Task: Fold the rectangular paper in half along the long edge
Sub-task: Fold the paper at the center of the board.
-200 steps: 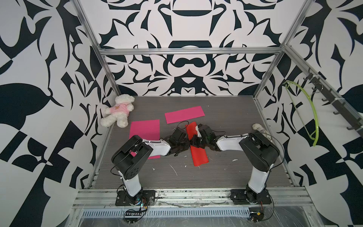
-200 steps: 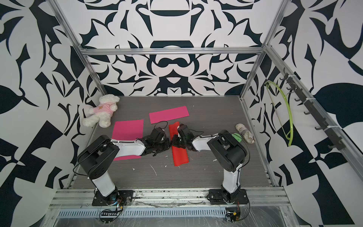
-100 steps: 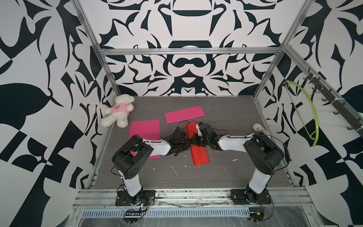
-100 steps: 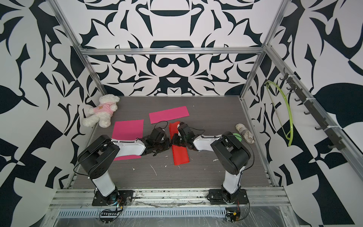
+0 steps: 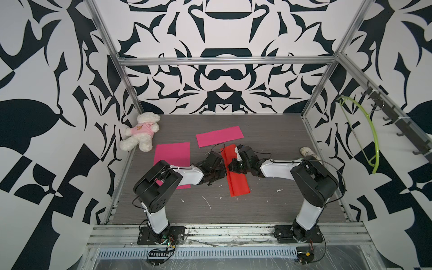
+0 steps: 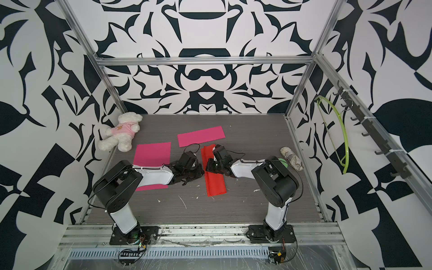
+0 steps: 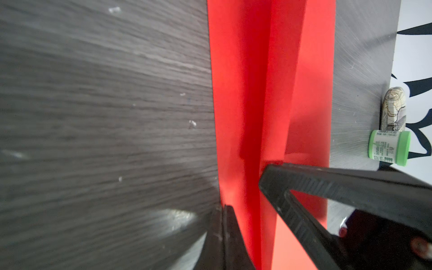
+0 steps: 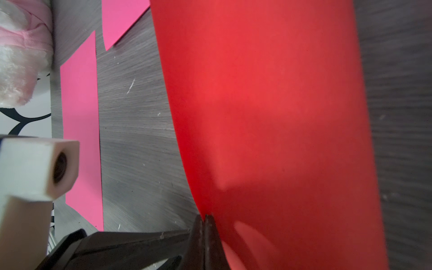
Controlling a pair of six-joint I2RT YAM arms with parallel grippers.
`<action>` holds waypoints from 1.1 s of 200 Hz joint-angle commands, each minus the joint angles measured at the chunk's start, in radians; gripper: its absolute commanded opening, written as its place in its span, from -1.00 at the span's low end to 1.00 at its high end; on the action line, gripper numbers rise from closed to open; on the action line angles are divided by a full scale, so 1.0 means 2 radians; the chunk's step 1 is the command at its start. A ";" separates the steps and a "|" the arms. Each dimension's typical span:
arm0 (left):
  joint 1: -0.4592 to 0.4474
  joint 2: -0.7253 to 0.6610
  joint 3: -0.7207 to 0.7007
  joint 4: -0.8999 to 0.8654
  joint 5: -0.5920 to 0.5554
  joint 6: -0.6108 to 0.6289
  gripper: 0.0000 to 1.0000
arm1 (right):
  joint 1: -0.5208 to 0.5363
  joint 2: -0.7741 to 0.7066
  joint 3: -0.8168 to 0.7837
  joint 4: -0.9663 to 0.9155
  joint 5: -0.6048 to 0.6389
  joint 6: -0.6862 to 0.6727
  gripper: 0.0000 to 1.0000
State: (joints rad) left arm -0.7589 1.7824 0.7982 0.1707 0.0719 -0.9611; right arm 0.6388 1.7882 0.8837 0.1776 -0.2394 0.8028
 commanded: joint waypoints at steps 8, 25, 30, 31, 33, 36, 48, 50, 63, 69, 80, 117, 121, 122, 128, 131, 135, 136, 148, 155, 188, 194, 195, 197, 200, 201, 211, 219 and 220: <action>0.001 0.055 -0.039 -0.166 -0.022 0.009 -0.93 | -0.002 0.010 0.019 -0.003 0.000 -0.012 -1.00; 0.001 0.054 -0.040 -0.167 -0.023 0.009 -0.93 | -0.002 0.015 0.019 -0.001 -0.001 -0.012 -1.00; 0.001 0.054 -0.040 -0.167 -0.023 0.009 -0.93 | -0.002 0.016 0.020 0.000 -0.001 -0.012 -1.00; 0.001 0.054 -0.040 -0.167 -0.023 0.008 -0.93 | -0.002 0.016 0.019 0.000 -0.001 -0.012 -1.00; 0.001 0.054 -0.040 -0.167 -0.023 0.008 -0.93 | -0.002 0.017 0.019 0.000 -0.001 -0.012 -1.00; 0.001 0.053 -0.040 -0.167 -0.023 0.009 -0.93 | -0.002 0.017 0.019 0.000 -0.001 -0.012 -1.00; 0.001 0.052 -0.041 -0.167 -0.023 0.008 -0.93 | -0.002 0.020 0.019 0.002 -0.003 -0.012 -1.00; 0.001 0.053 -0.041 -0.166 -0.023 0.009 -0.93 | -0.002 0.021 0.020 0.002 -0.003 -0.011 -1.00; 0.001 0.053 -0.040 -0.166 -0.023 0.009 -0.93 | -0.003 0.024 0.019 0.002 -0.004 -0.011 -1.00; 0.001 0.054 -0.040 -0.167 -0.023 0.009 -0.93 | -0.003 0.025 0.018 0.002 -0.004 -0.011 -1.00; 0.001 0.054 -0.040 -0.166 -0.023 0.008 -0.93 | -0.003 0.027 0.017 0.002 -0.005 -0.010 -1.00; 0.001 0.054 -0.041 -0.164 -0.023 0.009 -0.93 | -0.004 0.026 0.008 0.011 -0.011 -0.002 -1.00; 0.001 0.055 -0.041 -0.164 -0.023 0.008 -0.93 | -0.004 0.024 0.007 0.013 -0.013 0.000 -1.00; 0.001 0.055 -0.041 -0.164 -0.023 0.009 -0.93 | -0.004 0.024 0.007 0.014 -0.014 0.001 -1.00; 0.001 0.055 -0.041 -0.163 -0.021 0.008 -0.93 | -0.004 0.023 0.005 0.019 -0.017 0.003 -1.00; 0.001 0.056 -0.041 -0.163 -0.022 0.009 -0.93 | -0.004 0.022 0.005 0.020 -0.019 0.004 -1.00; 0.001 0.056 -0.041 -0.162 -0.021 0.008 -0.93 | -0.004 0.021 0.005 0.023 -0.021 0.006 -1.00; 0.001 0.056 -0.041 -0.162 -0.021 0.008 -0.93 | -0.004 0.021 0.005 0.023 -0.022 0.006 -1.00; 0.001 0.057 -0.041 -0.161 -0.021 0.008 -0.93 | -0.005 0.018 0.005 0.026 -0.026 0.010 -1.00; 0.001 0.057 -0.042 -0.161 -0.021 0.009 -0.93 | -0.004 0.016 0.005 0.028 -0.027 0.010 -1.00; 0.001 0.055 -0.042 -0.161 -0.021 0.009 -0.93 | -0.004 0.012 0.004 0.025 -0.024 0.009 -1.00; 0.001 0.055 -0.042 -0.161 -0.021 0.010 -0.93 | -0.005 0.013 0.003 0.023 -0.022 0.008 -1.00; 0.001 0.056 -0.042 -0.161 -0.021 0.010 -0.93 | -0.005 0.013 0.003 0.023 -0.022 0.008 -1.00; 0.001 0.056 -0.041 -0.161 -0.021 0.010 -0.93 | -0.005 0.014 0.003 0.022 -0.022 0.007 -1.00; 0.001 0.056 -0.041 -0.161 -0.021 0.009 -0.93 | -0.005 0.015 0.003 0.022 -0.021 0.007 -1.00; 0.001 0.056 -0.041 -0.161 -0.021 0.009 -0.93 | -0.005 0.015 0.002 0.022 -0.021 0.007 -1.00; 0.001 0.055 -0.041 -0.161 -0.021 0.009 -0.93 | -0.006 0.018 0.001 0.023 -0.020 0.006 -1.00; 0.001 0.055 -0.041 -0.162 -0.021 0.009 -0.93 | -0.006 0.021 -0.001 0.024 -0.020 0.006 -1.00; 0.001 0.055 -0.041 -0.162 -0.021 0.009 -0.94 | -0.006 0.022 -0.002 0.023 -0.020 0.005 -1.00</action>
State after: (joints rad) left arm -0.7589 1.7832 0.7982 0.1715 0.0723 -0.9607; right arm 0.6342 1.8404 0.8925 0.2073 -0.2813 0.8131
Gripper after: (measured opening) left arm 0.046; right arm 0.045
